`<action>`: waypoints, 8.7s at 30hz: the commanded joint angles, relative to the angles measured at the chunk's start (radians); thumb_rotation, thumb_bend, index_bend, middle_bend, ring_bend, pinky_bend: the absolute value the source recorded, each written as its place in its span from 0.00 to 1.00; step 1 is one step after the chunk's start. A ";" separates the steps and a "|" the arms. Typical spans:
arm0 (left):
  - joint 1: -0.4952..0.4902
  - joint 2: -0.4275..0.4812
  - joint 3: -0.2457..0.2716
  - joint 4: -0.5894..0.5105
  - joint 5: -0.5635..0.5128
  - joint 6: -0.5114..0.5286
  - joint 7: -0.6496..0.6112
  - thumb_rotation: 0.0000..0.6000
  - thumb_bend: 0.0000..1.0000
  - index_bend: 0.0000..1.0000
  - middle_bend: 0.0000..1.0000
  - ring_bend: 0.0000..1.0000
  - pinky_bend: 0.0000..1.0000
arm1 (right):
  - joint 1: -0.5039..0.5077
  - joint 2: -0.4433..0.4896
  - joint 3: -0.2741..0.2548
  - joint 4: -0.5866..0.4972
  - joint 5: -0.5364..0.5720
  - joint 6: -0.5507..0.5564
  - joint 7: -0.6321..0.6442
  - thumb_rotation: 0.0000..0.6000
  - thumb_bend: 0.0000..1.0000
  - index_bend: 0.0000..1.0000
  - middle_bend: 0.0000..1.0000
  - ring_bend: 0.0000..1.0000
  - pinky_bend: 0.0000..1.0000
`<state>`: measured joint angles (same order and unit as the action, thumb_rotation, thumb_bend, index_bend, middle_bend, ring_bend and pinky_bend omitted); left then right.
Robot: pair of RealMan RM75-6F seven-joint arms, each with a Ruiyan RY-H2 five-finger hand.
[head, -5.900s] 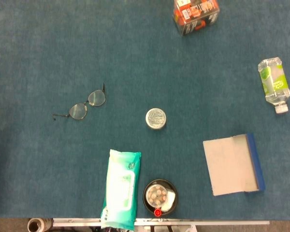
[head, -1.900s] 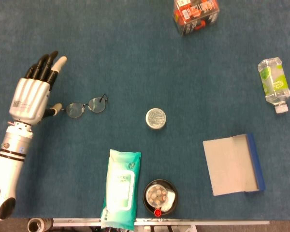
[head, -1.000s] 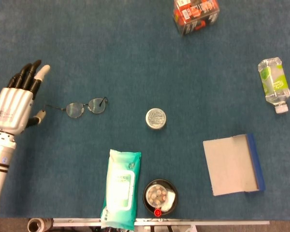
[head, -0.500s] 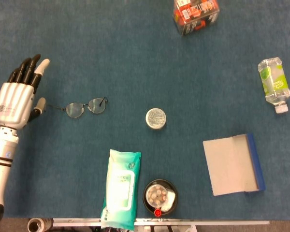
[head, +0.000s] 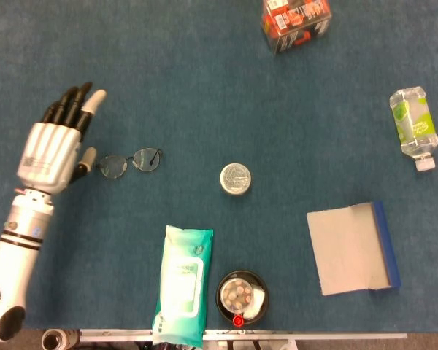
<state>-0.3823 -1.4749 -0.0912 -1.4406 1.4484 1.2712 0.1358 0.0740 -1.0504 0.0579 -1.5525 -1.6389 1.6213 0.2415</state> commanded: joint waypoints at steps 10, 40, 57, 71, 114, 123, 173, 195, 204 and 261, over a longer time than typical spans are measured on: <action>-0.054 -0.127 -0.009 0.061 -0.033 -0.065 0.083 1.00 0.37 0.00 0.00 0.00 0.16 | -0.005 0.010 0.003 0.004 0.003 0.009 0.028 1.00 0.33 0.48 0.48 0.38 0.35; -0.098 -0.272 -0.005 0.290 -0.104 -0.160 0.074 1.00 0.36 0.00 0.00 0.00 0.16 | -0.014 0.013 0.003 0.006 -0.004 0.026 0.038 1.00 0.33 0.48 0.48 0.38 0.35; 0.000 -0.046 0.001 0.035 -0.005 0.083 0.084 1.00 0.37 0.00 0.00 0.00 0.16 | -0.012 0.012 -0.002 0.004 -0.016 0.022 0.034 1.00 0.33 0.48 0.48 0.38 0.35; 0.055 0.192 0.079 -0.362 0.110 0.128 0.096 1.00 0.36 0.00 0.00 0.00 0.16 | -0.016 0.008 -0.004 0.002 -0.021 0.031 0.022 1.00 0.33 0.48 0.48 0.38 0.35; -0.124 -0.136 -0.058 -0.356 -0.127 -0.037 0.434 1.00 0.36 0.00 0.00 0.00 0.16 | -0.028 0.026 0.005 0.018 -0.014 0.058 0.092 1.00 0.33 0.48 0.48 0.38 0.35; -0.134 -0.160 -0.071 -0.286 -0.167 -0.030 0.443 1.00 0.36 0.00 0.00 0.00 0.16 | -0.028 0.025 0.005 0.017 -0.012 0.055 0.089 1.00 0.33 0.48 0.48 0.38 0.35; -0.096 -0.202 -0.025 -0.114 -0.272 0.001 0.524 1.00 0.55 0.00 0.00 0.00 0.16 | -0.022 0.020 0.008 0.013 -0.004 0.038 0.071 1.00 0.33 0.48 0.48 0.38 0.35; -0.086 -0.166 -0.029 -0.179 -0.208 0.082 0.620 1.00 0.55 0.00 0.00 0.00 0.16 | -0.022 0.020 0.006 0.013 -0.006 0.038 0.070 1.00 0.33 0.48 0.48 0.38 0.35; -0.083 -0.175 -0.025 -0.154 -0.243 0.066 0.640 1.00 0.55 0.00 0.00 0.00 0.16 | -0.021 0.020 0.007 0.010 -0.003 0.034 0.067 1.00 0.33 0.48 0.48 0.38 0.35; -0.093 -0.277 -0.010 0.120 -0.362 -0.083 0.564 1.00 0.54 0.00 0.00 0.00 0.16 | -0.025 0.022 0.010 0.013 -0.001 0.042 0.078 1.00 0.33 0.48 0.48 0.38 0.35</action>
<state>-0.4764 -1.7541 -0.1009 -1.3176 1.0829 1.1869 0.7046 0.0493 -1.0286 0.0680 -1.5391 -1.6402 1.6632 0.3191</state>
